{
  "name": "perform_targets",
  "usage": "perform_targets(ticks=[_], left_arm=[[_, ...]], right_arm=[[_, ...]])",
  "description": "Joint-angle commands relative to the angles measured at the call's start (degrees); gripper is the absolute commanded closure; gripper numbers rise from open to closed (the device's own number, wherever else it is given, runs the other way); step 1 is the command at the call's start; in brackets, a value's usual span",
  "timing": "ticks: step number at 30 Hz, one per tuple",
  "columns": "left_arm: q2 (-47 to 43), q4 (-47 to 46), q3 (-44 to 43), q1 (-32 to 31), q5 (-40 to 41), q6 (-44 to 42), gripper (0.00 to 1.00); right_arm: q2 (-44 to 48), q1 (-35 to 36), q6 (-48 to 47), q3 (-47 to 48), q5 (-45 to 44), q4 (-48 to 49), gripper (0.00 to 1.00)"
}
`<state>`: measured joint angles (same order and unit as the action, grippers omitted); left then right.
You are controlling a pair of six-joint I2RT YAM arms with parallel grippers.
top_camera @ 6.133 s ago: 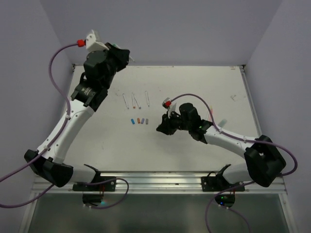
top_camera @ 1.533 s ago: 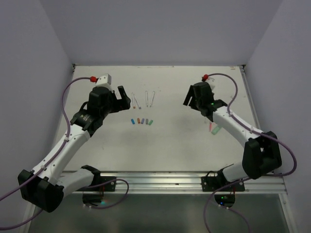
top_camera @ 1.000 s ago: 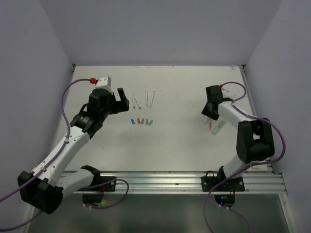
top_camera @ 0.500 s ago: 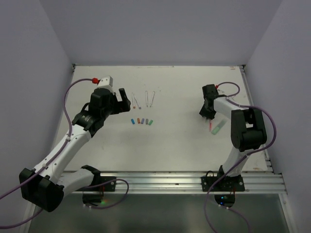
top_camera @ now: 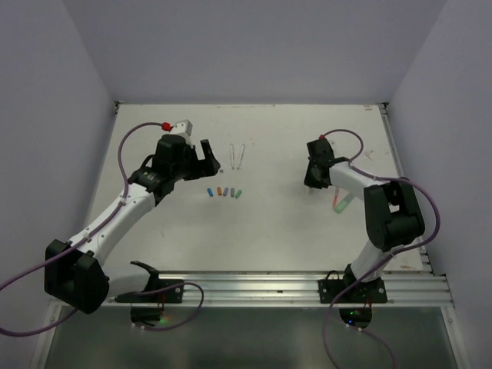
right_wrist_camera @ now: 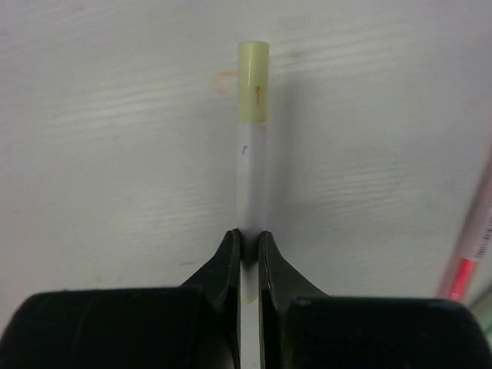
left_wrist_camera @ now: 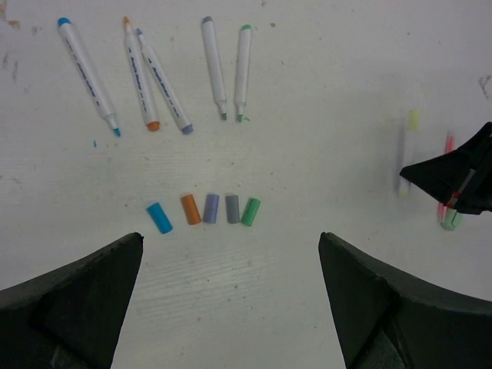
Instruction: Open the pen caps
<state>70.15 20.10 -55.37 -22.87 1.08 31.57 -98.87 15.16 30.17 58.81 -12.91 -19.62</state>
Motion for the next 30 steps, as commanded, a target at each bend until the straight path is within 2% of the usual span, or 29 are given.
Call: perform_targets(ticks=[1, 6, 12, 18, 24, 30], left_arm=[[2.4, -4.6, -4.1, 0.5, -7.2, 2.9, 0.0], [5.4, -7.5, -5.5, 0.4, -11.8, 5.8, 0.03], [7.2, -8.1, -7.7, -1.2, -9.4, 7.7, 0.08], [7.9, -8.4, -7.9, -3.8, -4.1, 8.8, 0.21], [8.9, -7.7, -7.9, -4.6, -2.1, 8.9, 0.34], [9.0, -8.1, -7.8, -5.0, -1.8, 9.2, 0.52]], right_arm=[[7.7, 8.0, -5.6, -1.3, 7.7, 8.9, 1.0], [11.9, 18.3, -7.0, -2.5, 15.5, 19.3, 1.0], [12.7, 26.1, -6.5, -1.6, 18.9, 27.0, 1.0], [12.0, 29.6, -5.6, -1.2, 20.0, 30.2, 1.0], [12.0, 30.8, -5.8, -0.5, 19.9, 30.3, 1.0], [12.2, 31.3, -6.1, -0.5, 19.9, 30.0, 1.0]])
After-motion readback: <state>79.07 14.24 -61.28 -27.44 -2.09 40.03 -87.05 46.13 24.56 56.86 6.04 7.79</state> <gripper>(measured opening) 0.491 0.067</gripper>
